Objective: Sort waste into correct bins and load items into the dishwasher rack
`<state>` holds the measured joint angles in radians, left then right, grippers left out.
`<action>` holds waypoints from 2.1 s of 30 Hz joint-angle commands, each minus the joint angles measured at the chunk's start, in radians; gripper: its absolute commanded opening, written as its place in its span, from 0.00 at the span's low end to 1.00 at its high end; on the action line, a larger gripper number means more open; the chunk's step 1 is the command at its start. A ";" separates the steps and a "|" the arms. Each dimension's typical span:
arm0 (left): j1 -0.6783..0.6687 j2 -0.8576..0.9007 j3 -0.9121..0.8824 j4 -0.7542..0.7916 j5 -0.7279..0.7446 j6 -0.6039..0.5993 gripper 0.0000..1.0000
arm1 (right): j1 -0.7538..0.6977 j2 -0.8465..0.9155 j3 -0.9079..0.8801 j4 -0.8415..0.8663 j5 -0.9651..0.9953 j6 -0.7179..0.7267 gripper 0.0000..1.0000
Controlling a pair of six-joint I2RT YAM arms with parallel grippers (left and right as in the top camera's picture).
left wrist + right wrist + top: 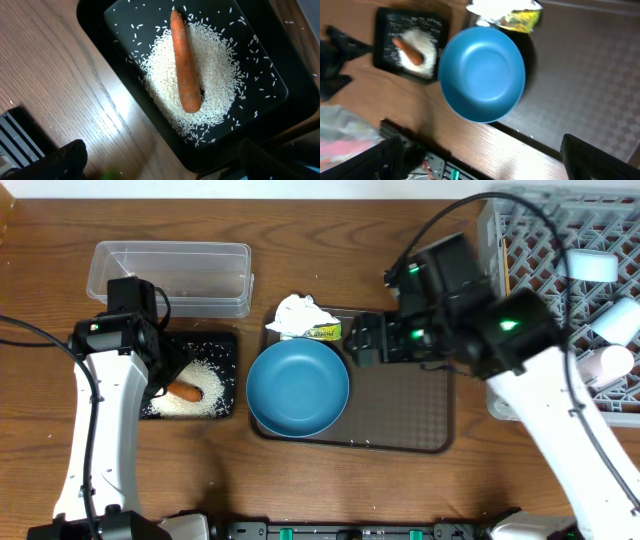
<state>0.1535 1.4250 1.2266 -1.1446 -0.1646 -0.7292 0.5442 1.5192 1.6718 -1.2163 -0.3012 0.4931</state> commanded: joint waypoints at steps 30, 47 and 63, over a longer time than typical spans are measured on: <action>0.003 0.000 0.013 -0.003 -0.020 -0.005 0.99 | 0.206 0.558 -0.092 0.055 0.272 0.328 0.99; 0.003 0.000 0.013 -0.003 -0.020 -0.005 0.99 | 0.147 0.558 -0.262 0.134 0.278 0.294 0.99; 0.003 0.000 0.013 -0.003 -0.020 -0.005 0.99 | -0.068 0.472 -0.225 -0.165 0.558 0.296 0.99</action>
<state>0.1535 1.4250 1.2266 -1.1446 -0.1642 -0.7288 0.5255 2.0586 1.4269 -1.3506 0.1333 0.7921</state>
